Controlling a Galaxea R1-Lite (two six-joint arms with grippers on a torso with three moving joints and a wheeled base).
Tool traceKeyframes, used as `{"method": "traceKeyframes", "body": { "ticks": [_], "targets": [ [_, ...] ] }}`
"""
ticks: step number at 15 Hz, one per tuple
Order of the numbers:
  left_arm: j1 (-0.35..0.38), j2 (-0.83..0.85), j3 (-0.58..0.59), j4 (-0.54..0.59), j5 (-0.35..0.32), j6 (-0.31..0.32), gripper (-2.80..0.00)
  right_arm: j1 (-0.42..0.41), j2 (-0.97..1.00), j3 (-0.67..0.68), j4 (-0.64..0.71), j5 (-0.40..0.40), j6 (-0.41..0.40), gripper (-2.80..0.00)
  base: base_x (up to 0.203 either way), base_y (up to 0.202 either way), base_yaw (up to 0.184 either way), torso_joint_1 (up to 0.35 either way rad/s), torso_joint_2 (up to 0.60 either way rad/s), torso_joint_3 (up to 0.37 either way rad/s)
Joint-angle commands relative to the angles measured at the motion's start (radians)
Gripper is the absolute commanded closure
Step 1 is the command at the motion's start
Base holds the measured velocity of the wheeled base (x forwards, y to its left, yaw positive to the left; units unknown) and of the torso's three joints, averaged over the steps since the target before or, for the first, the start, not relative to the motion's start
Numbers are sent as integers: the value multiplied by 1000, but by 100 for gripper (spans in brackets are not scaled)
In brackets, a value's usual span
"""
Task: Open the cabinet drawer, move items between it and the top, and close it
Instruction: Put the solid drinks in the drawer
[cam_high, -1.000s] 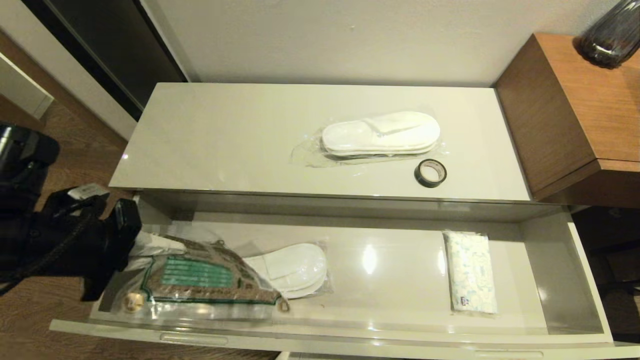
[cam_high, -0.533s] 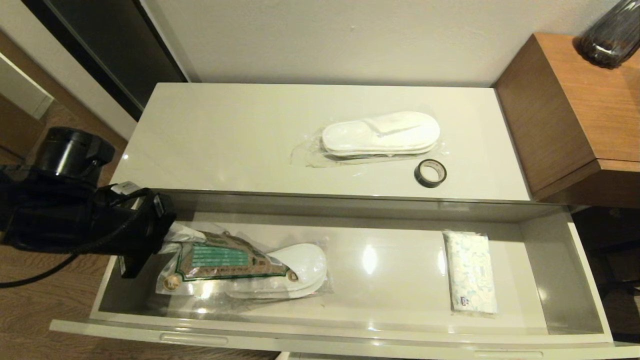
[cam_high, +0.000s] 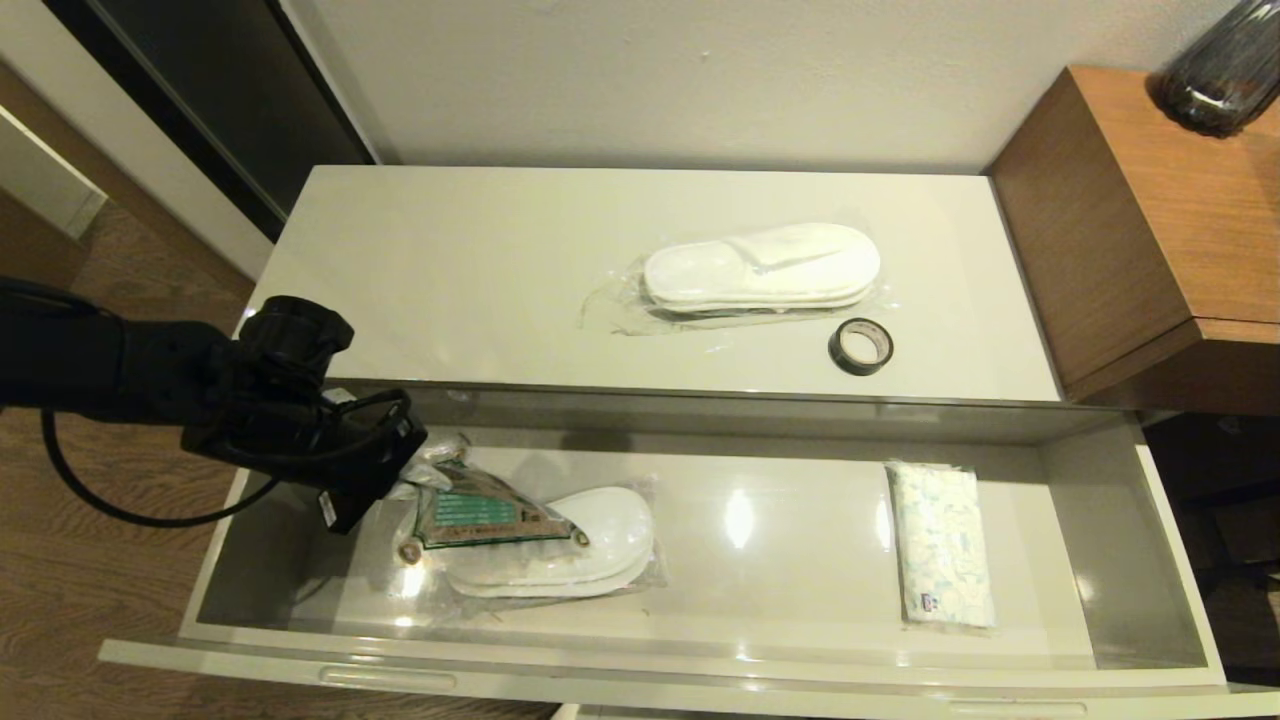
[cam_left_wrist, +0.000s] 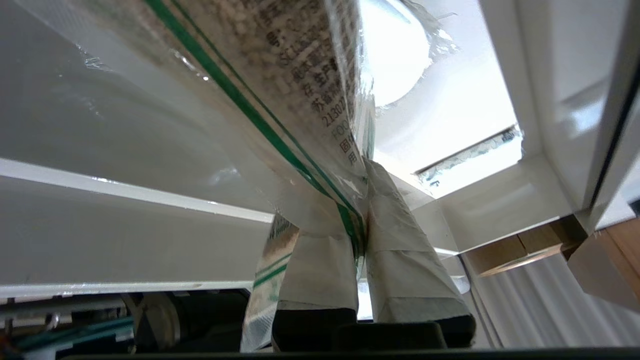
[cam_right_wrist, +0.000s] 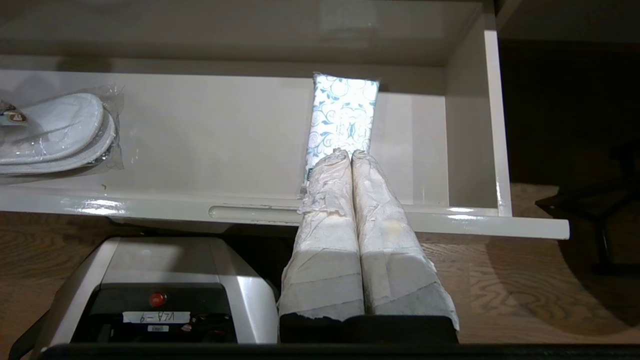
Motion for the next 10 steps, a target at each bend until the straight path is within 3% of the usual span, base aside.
{"method": "traceKeyframes", "body": {
  "ticks": [1, 5, 6, 10],
  "targets": [
    [0, 46, -34, 32, -1, -7, 0, -1, 0, 0, 1, 1, 0, 0, 0, 0, 0, 0, 0, 0],
    [-9, 65, -137, 165, 10, -9, 0, 1, 2, 0, 1, 1, -2, 0, 0, 0, 0, 0, 0, 0],
    [-9, 64, -143, 168, 10, -9, -280, -1, 0, 0, 1, 1, -2, 0, 0, 0, 0, 0, 0, 0],
    [-11, 48, -128, 186, 9, -9, -280, -1, 1, 0, 3, 1, -11, 0, 0, 0, 0, 0, 0, 0]
  ]
}}
